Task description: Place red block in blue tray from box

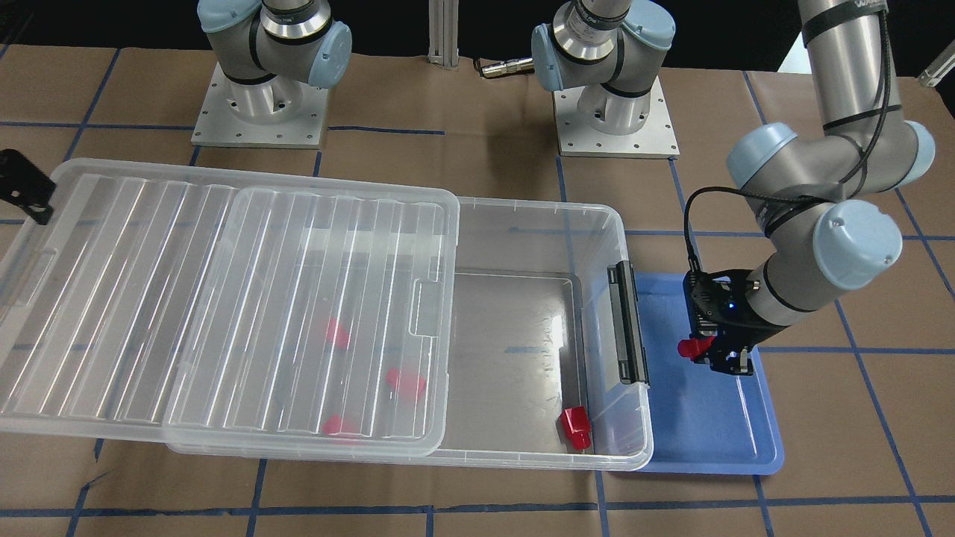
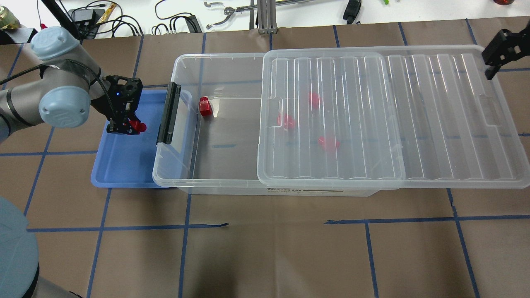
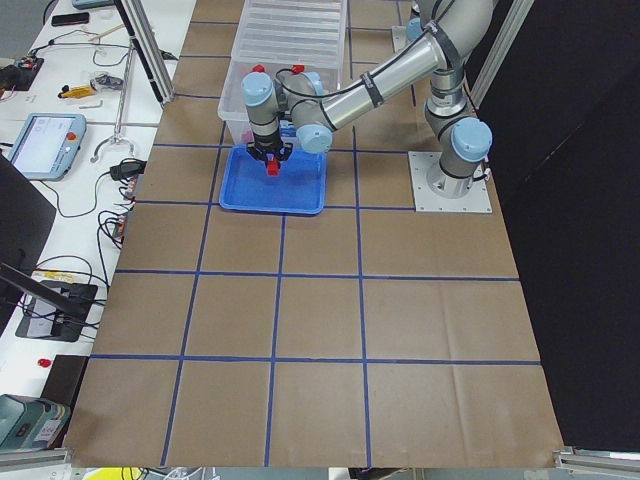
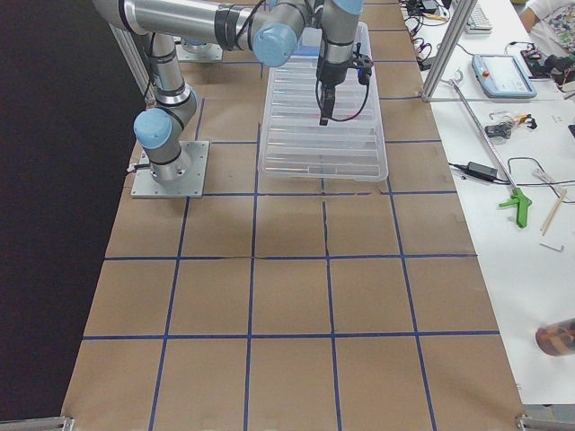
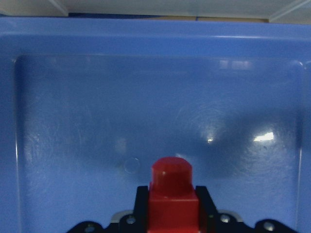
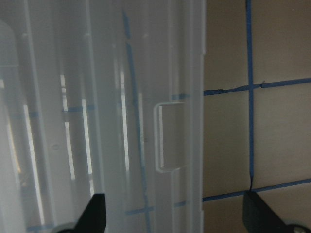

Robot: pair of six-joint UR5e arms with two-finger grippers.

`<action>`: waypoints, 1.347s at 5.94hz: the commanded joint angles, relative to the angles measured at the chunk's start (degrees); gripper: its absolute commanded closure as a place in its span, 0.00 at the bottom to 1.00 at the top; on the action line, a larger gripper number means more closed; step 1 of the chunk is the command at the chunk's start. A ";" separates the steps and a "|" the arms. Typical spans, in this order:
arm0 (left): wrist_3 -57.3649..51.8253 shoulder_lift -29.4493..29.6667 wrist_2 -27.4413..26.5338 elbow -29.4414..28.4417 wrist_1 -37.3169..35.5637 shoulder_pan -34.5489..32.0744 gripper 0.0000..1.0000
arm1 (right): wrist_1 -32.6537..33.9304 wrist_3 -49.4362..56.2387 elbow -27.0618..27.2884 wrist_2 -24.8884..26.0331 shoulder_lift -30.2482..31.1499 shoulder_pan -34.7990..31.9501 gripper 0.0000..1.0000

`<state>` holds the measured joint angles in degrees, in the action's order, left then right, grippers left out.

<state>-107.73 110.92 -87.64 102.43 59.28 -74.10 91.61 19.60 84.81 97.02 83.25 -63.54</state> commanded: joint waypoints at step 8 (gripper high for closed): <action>25.07 -9.93 1.41 -24.26 38.68 -3.84 0.03 | 15.27 8.34 10.90 -0.43 -5.38 11.34 0.00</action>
<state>-92.69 101.71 -87.03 82.49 92.65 -76.57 106.96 27.72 95.27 96.78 77.54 -51.91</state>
